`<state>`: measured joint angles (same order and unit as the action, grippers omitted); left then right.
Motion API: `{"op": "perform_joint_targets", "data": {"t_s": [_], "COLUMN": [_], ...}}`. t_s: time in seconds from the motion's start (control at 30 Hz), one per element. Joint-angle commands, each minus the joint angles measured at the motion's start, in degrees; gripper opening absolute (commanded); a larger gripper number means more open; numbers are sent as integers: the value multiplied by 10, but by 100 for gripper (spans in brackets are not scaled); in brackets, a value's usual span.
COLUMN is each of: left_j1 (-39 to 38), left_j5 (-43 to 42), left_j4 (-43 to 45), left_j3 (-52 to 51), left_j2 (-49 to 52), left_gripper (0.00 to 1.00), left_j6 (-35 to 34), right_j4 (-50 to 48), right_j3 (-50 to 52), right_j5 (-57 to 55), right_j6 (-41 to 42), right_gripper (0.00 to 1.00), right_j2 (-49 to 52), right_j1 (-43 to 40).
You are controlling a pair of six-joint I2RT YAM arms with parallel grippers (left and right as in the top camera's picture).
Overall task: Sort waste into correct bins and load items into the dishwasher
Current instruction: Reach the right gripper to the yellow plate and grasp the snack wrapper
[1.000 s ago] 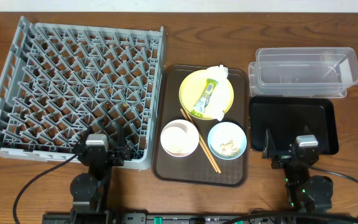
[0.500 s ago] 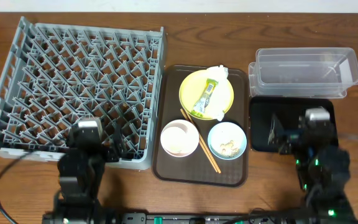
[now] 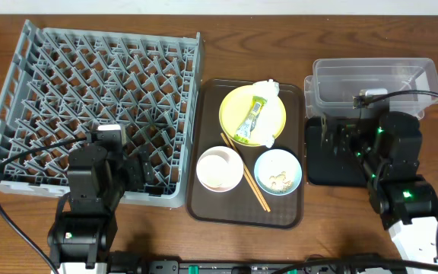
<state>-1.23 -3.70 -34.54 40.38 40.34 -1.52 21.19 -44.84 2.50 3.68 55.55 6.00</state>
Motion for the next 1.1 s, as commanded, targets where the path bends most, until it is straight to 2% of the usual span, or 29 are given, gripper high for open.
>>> {"op": "perform_joint_targets", "data": {"t_s": [0.0,0.23,0.57,0.63,0.7,0.93,1.07], "left_j1": [2,3,3,3,2,3,3], "left_j5": [-1,-1,-1,-1,-1,-1,-1], "left_j4": [-1,-1,-1,-1,-1,-1,-1], "left_j3": [16,16,16,16,16,16,16], "left_j2": [-2,-1,-2,-2,-2,-2,-1], "left_gripper": [88,88,88,88,88,88,88], "left_j6": [-3,-3,-3,-3,-3,-3,-3], "right_j4": [-18,-14,77,82,79,37,5], "right_j3": [-11,-35,-209,-236,-253,-262,-262], "right_j5": [23,31,30,30,29,9,3], "right_j6": [25,30,45,45,49,123,137], "right_gripper": [99,99,99,96,93,91,89], "right_j2": [6,42,212,252,290,417,479], "right_j1": [1,38,107,123,139,185,214]}}
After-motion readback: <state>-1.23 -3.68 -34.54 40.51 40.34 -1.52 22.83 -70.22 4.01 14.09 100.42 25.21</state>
